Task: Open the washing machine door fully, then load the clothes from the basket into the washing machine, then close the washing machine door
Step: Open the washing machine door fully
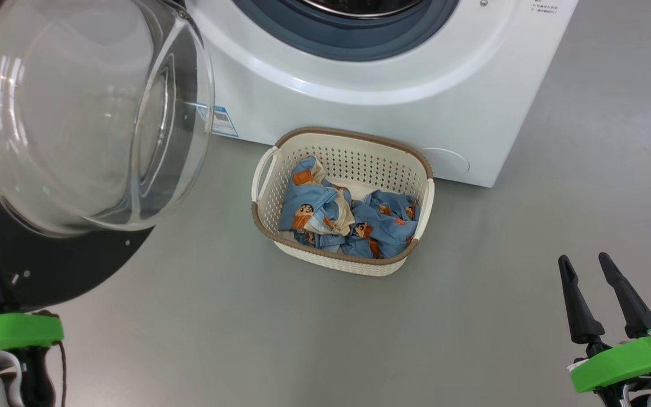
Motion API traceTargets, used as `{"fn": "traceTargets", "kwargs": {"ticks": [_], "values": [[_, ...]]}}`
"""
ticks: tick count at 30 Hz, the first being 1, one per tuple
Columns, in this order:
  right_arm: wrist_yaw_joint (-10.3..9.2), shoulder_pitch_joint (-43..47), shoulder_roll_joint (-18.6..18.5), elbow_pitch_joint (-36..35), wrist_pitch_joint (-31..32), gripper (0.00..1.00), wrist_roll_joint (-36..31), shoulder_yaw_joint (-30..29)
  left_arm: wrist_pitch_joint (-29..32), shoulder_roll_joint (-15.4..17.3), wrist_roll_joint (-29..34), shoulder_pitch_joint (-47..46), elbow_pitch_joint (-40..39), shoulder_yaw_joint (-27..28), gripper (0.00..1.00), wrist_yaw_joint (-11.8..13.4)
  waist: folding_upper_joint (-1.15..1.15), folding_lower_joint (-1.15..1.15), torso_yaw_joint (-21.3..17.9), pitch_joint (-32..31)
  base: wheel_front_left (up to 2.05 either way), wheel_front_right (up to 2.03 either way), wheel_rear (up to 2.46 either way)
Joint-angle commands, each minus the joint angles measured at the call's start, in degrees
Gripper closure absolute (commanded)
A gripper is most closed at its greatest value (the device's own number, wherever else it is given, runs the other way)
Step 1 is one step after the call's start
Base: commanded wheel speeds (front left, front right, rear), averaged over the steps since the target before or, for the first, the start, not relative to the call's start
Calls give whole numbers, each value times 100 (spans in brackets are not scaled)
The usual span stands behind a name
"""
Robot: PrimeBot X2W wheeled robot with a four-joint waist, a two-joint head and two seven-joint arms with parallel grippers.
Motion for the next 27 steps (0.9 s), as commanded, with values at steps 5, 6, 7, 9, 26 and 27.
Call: {"fn": "traceTargets", "kwargs": {"ticks": [5, 6, 7, 9, 26, 27], "values": [[32, -210, -151, -171, -70, 0, -100, 100, -40, 411, 152, -340, 34, 466, 100, 54, 0, 0, -5, 131, 0, 0, 0], [32, -228, -164, -176, -70, 0, -103, 98, -40, 422, 147, -390, 76, 520, 100, 54, 0, 0, -2, 159, 0, 0, 0], [32, -239, -176, -177, -70, 0, -106, 96, -40, 448, 160, -437, 120, 561, 100, 54, 0, 0, 5, 184, 0, 0, 0], [32, -267, -197, -183, -70, 0, -113, 96, -40, 521, 176, -545, 233, 647, 100, 54, 0, 0, 12, 242, 0, 0, 0], [32, -486, -346, -170, -70, 0, -122, 199, -40, 1092, 732, -1281, 960, 1142, 100, 54, 0, 0, -67, 578, 0, 0, 0], [32, -492, -352, -169, -70, 0, -121, 202, -40, 1123, 761, -1319, 1001, 1171, 100, 54, 0, 0, -76, 592, 0, 0, 0]]}}
